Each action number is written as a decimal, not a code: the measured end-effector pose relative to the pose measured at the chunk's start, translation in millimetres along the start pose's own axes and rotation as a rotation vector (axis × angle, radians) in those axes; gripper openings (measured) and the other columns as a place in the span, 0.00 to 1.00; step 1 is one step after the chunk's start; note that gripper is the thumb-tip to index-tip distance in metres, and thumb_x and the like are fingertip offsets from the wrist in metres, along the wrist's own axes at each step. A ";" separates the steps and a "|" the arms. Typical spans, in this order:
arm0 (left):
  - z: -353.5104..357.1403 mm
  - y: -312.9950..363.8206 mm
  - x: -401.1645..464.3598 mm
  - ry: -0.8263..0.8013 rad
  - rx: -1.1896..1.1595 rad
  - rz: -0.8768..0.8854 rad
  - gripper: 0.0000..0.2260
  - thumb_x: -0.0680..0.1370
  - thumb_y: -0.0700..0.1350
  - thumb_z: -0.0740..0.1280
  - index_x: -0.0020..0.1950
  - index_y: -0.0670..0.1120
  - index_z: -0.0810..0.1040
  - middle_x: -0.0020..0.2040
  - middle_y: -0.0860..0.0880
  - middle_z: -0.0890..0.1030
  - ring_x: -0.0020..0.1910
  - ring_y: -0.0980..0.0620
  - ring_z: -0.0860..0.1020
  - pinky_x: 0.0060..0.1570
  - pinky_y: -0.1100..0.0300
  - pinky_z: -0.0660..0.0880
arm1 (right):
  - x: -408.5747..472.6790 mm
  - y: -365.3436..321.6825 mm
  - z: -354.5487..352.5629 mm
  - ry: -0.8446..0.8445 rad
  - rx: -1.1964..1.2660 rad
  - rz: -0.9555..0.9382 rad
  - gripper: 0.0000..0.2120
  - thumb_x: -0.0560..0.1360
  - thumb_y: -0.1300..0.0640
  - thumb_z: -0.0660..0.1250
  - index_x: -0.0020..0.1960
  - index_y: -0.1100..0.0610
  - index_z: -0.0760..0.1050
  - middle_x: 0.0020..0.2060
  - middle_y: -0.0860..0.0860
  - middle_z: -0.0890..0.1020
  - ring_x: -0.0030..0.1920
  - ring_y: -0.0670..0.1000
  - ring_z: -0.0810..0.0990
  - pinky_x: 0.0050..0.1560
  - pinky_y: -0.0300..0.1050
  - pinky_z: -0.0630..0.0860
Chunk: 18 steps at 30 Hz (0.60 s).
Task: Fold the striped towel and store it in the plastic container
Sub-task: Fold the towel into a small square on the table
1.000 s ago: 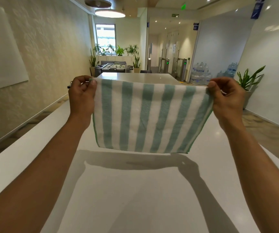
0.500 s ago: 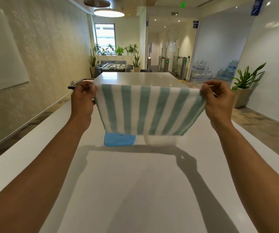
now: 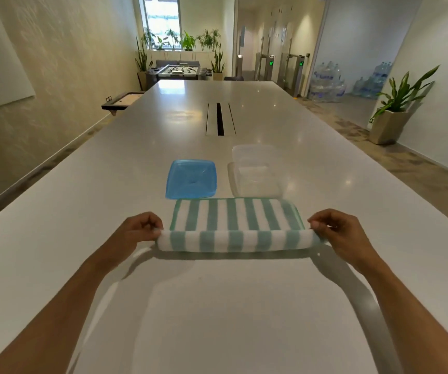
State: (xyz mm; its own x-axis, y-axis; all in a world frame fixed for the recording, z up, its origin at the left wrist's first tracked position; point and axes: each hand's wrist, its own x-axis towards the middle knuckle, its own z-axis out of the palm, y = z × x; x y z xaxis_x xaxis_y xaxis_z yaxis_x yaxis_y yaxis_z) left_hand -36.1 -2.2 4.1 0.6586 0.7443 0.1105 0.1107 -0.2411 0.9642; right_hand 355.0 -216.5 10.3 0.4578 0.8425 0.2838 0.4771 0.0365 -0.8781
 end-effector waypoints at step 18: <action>-3.5 11.5 -34.6 -0.498 0.596 -0.261 0.04 0.70 0.48 0.76 0.37 0.54 0.83 0.42 0.51 0.83 0.39 0.57 0.79 0.43 0.63 0.72 | -48.4 -9.3 -18.7 -0.495 -0.406 0.156 0.12 0.68 0.42 0.71 0.42 0.49 0.85 0.37 0.46 0.86 0.40 0.46 0.84 0.43 0.37 0.78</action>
State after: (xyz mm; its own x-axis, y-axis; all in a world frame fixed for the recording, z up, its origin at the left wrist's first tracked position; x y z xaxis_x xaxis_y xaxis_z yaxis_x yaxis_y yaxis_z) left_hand -60.3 -28.5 12.3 0.7945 0.4926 -0.3551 0.5910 -0.4932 0.6383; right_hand 342.4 -267.7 11.9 0.1920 0.9726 -0.1310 0.7221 -0.2304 -0.6523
